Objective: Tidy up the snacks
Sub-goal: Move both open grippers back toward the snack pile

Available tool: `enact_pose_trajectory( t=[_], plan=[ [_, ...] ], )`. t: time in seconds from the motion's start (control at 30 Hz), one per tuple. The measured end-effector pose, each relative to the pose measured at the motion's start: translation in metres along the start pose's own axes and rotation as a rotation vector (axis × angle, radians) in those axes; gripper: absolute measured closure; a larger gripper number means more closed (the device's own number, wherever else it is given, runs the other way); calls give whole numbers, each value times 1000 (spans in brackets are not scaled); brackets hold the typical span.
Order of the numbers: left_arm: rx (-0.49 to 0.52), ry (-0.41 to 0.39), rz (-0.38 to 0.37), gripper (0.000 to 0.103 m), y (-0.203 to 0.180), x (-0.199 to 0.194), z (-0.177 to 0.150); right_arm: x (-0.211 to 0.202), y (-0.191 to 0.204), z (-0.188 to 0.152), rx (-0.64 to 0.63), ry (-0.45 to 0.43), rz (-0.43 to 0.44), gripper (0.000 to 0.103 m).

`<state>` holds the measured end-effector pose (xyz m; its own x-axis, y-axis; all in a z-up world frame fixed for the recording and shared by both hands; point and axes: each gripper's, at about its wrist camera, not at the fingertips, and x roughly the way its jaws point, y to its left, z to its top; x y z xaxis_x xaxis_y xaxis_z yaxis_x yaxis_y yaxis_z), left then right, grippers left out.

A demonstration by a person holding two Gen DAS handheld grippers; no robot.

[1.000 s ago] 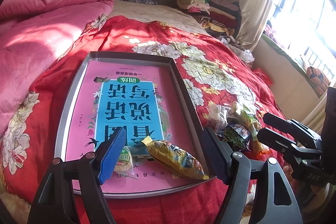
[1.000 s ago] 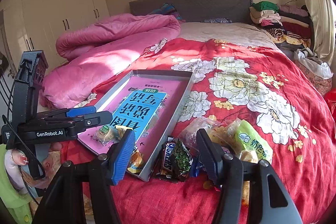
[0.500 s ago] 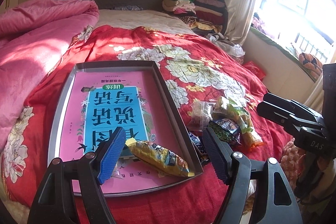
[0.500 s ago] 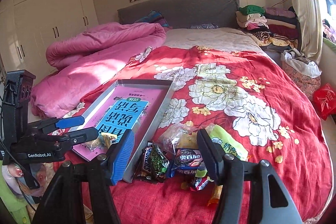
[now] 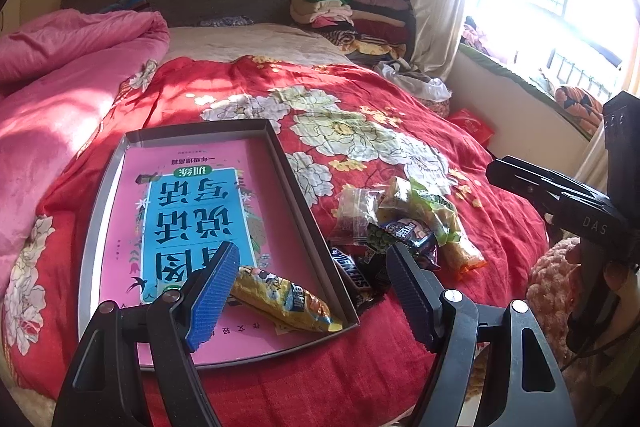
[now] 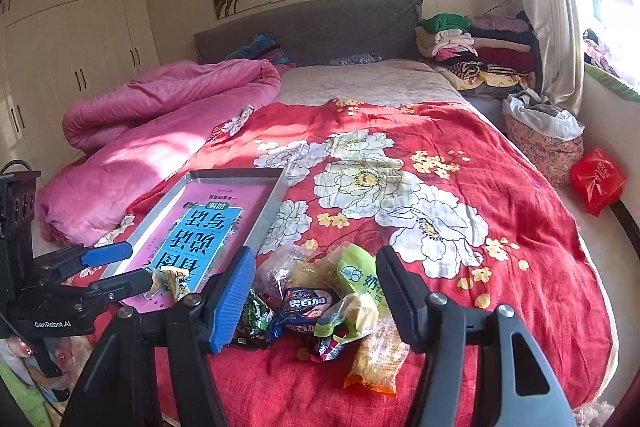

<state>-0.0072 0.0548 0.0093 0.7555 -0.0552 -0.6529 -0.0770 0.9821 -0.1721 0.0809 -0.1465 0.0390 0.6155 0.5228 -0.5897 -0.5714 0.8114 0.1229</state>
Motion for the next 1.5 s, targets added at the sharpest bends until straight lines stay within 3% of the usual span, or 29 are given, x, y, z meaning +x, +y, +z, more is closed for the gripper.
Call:
enact_pose_trajectory(
  t=[0.63,1.5],
  plan=[
    [60,35,-76,22,-31,6,-6,-15,-25,-7,77,9,-25,39],
    [158,130,-157,22,-59,36,-14,15,-29,-24,109,140,-12,38]
  ],
)
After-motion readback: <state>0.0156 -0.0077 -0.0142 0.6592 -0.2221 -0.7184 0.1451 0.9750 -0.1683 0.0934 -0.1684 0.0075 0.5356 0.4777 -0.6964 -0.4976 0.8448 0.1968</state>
